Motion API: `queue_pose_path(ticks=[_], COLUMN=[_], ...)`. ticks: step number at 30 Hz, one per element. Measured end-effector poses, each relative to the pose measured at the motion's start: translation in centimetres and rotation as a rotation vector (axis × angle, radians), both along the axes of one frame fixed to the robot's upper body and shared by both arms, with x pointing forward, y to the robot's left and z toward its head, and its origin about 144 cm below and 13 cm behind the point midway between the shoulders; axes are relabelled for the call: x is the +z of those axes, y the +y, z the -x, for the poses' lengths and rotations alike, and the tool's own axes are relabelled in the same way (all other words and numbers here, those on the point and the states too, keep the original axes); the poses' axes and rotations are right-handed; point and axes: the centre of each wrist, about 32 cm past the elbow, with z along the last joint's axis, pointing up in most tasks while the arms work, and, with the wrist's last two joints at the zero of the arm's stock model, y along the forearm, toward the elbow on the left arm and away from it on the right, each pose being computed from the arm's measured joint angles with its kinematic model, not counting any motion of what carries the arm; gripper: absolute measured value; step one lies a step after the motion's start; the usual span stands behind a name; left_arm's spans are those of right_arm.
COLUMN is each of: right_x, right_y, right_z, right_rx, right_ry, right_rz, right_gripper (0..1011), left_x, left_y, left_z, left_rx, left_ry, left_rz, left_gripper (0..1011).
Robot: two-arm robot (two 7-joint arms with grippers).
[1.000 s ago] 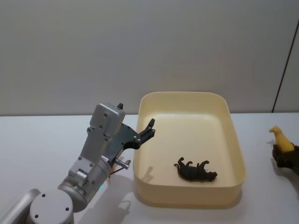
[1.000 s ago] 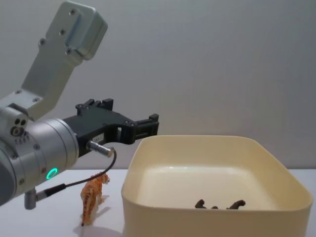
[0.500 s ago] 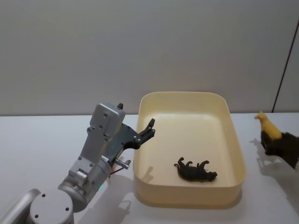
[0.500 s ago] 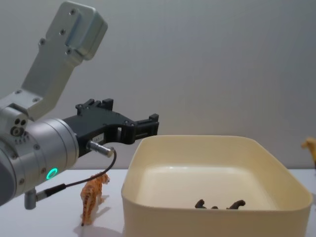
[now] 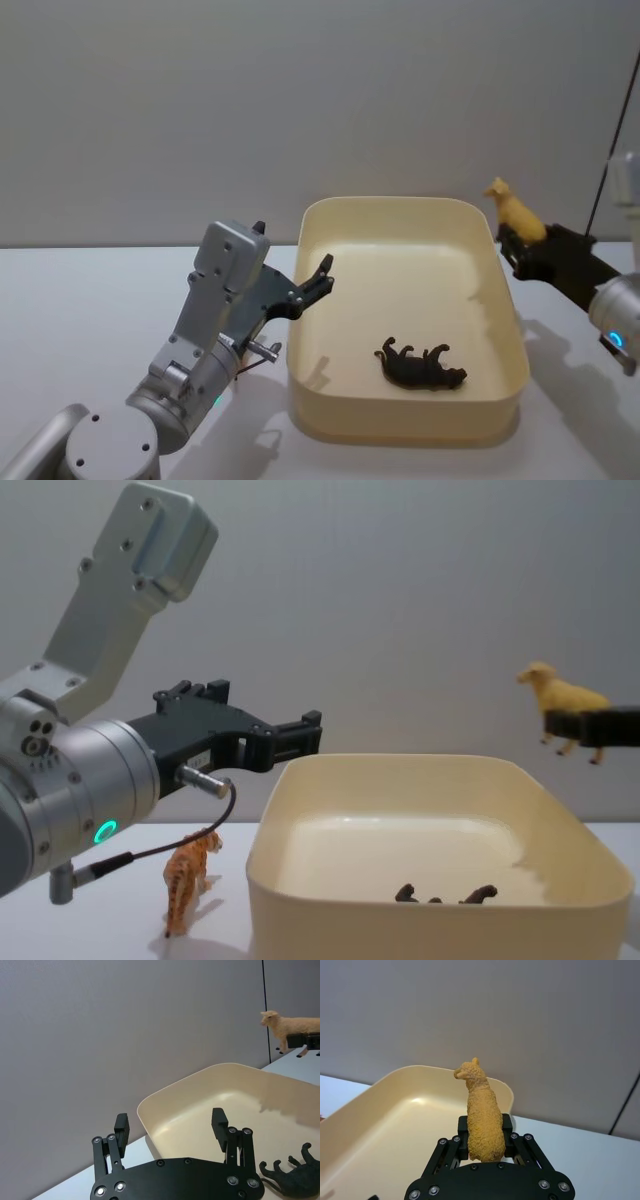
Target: Pick up the toy alternately with two hands and place it into the central storage box.
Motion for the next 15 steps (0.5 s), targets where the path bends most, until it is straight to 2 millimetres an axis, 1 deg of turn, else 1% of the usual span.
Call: queue_pose_path(ticks=[7, 15], right_x=[0.9, 0.7], right_y=[1.4, 2.7], right_z=[-0.7, -1.6], right_rx=[0.054, 0.092], right_ry=[0.027, 0.095], right_rz=[0.018, 0.056], right_gripper=[338, 338], left_x=[0.0, 0.0], left_y=[0.0, 0.0], left_z=[0.0, 0.0], left_rx=[0.000, 0.000], left_ry=[0.000, 0.000], left_rz=[0.000, 0.000], left_gripper=[1001, 1001])
